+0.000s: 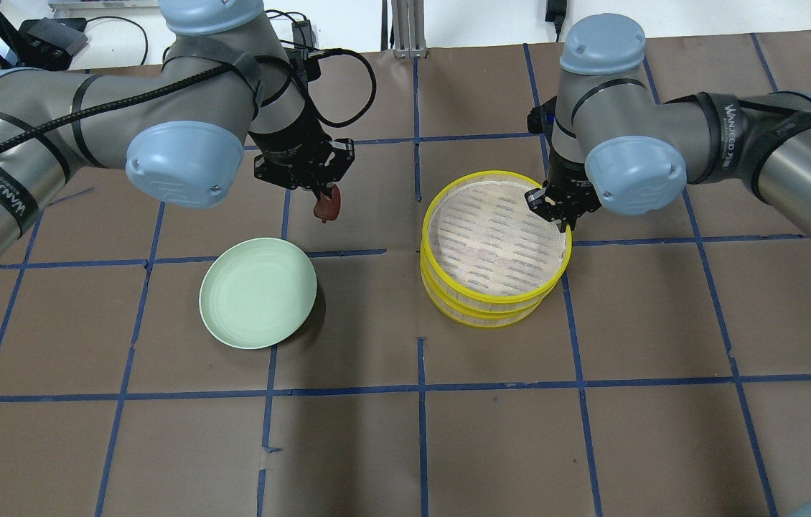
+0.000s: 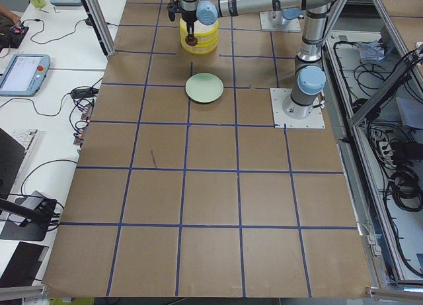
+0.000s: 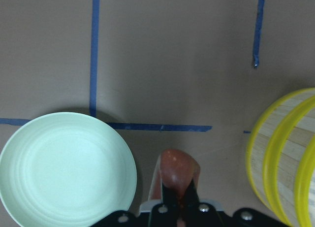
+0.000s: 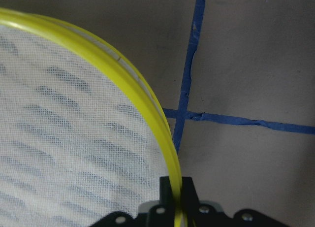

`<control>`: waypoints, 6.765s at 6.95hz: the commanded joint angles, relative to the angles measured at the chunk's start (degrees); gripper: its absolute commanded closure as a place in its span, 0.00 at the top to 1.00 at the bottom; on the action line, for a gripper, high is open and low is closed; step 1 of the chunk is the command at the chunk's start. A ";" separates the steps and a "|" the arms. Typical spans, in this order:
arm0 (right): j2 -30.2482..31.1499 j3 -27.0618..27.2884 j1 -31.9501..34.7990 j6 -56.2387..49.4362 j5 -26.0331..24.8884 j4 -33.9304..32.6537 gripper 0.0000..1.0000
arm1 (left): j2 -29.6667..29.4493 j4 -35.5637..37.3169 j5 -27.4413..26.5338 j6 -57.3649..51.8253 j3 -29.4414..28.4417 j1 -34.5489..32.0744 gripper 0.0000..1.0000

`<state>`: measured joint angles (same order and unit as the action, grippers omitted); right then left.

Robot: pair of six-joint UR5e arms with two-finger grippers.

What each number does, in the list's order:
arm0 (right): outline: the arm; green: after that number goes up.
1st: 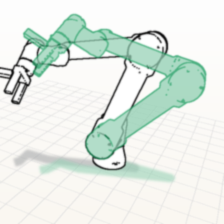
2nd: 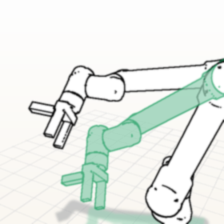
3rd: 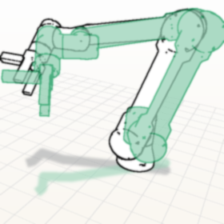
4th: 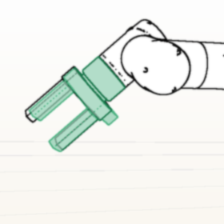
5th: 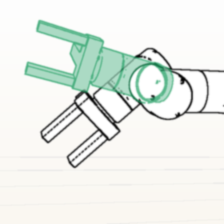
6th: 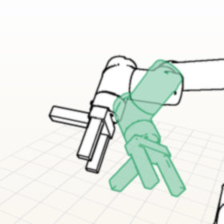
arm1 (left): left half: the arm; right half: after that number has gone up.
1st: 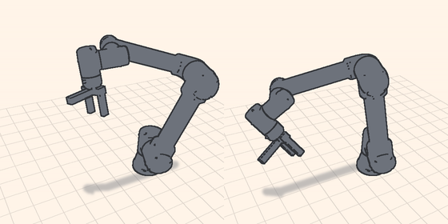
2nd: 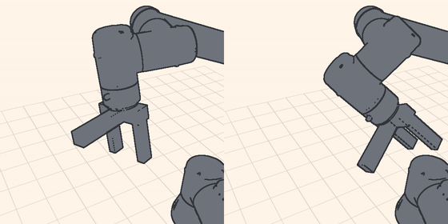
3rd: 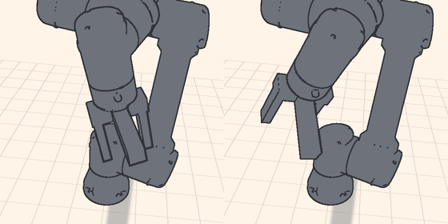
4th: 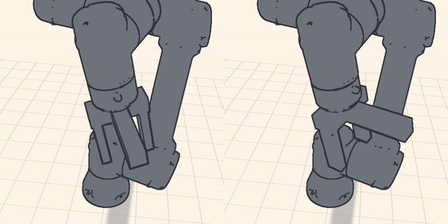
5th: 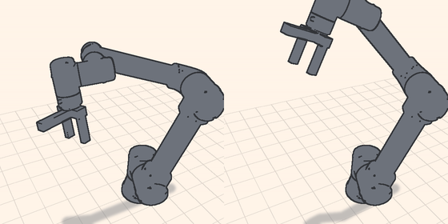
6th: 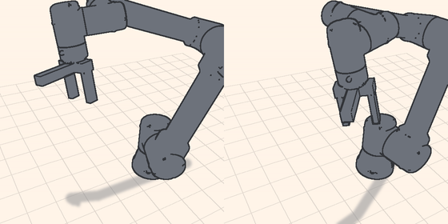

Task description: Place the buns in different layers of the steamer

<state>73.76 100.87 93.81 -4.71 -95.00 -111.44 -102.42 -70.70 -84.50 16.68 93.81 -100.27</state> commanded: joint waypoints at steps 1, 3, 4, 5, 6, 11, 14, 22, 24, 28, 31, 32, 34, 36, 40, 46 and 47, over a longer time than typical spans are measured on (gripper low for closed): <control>-0.19 -0.06 -0.20 0.32 0.60 -0.09 0.06 | -0.06 0.21 0.66 2.13 -0.38 -1.15 0.03; -0.45 0.03 -0.20 0.85 0.70 -0.18 0.06 | -0.15 0.21 1.01 3.01 -0.65 -1.59 0.03; -0.37 0.03 -0.20 0.93 0.61 -0.18 0.07 | -0.15 0.21 1.01 3.01 -0.56 -1.59 0.03; -0.37 -0.32 -0.20 1.37 0.61 -0.10 0.10 | -0.15 0.21 1.01 3.01 -0.56 -1.85 0.03; -0.37 -0.06 -0.12 1.46 0.52 -0.18 0.11 | -0.15 0.21 1.01 3.01 -0.56 -1.94 0.03; -0.19 -0.06 0.15 2.43 0.70 -0.01 0.16 | -0.06 0.21 0.83 2.13 -0.30 -1.94 0.03; -0.19 0.20 0.15 1.99 0.52 0.25 0.47 | -0.06 0.13 0.75 2.04 -0.12 -1.94 0.03; 13.42 -15.72 -7.15 5.22 6.15 26.71 0.99 | -6.28 14.35 6.63 31.62 -1.70 -15.02 0.04; 15.89 -11.85 -6.97 5.94 6.06 23.56 0.99 | -7.88 14.45 8.98 33.41 -2.14 -15.65 1.00; 17.30 -10.78 -6.80 5.15 6.23 24.16 1.00 | -7.71 14.63 9.01 30.19 -2.14 -15.65 1.00; 17.21 -10.87 -6.80 4.89 6.14 24.25 1.00 | -7.97 14.37 7.34 26.06 -0.05 -15.48 1.00; 17.21 -10.87 -6.88 4.80 6.06 24.34 1.00 | -6.67 14.54 5.16 25.34 -0.64 -15.22 1.00; 17.30 -10.61 -6.80 4.89 6.15 24.34 1.00 | -5.08 13.23 1.56 -4.49 0.39 -8.15 1.00; 17.39 -10.69 -6.80 4.80 6.06 24.43 1.00 | -2.80 3.19 3.02 -16.56 -0.73 5.21 1.00; 17.47 -10.96 -6.80 6.12 6.14 23.29 1.00 | 13.34 -20.31 -0.55 -18.96 -1.53 11.06 1.00; 17.47 -11.22 -6.27 8.23 6.68 23.55 1.00 | 14.09 -25.28 -5.14 -25.63 -1.44 10.45 1.00; 17.47 -11.13 -6.27 8.32 6.50 23.90 1.00 | 14.18 -25.27 -5.23 -25.73 -1.27 10.71 1.00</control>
<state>91.19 89.62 87.47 3.53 -88.29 -87.82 -88.44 -95.91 -89.37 -8.66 92.44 -89.83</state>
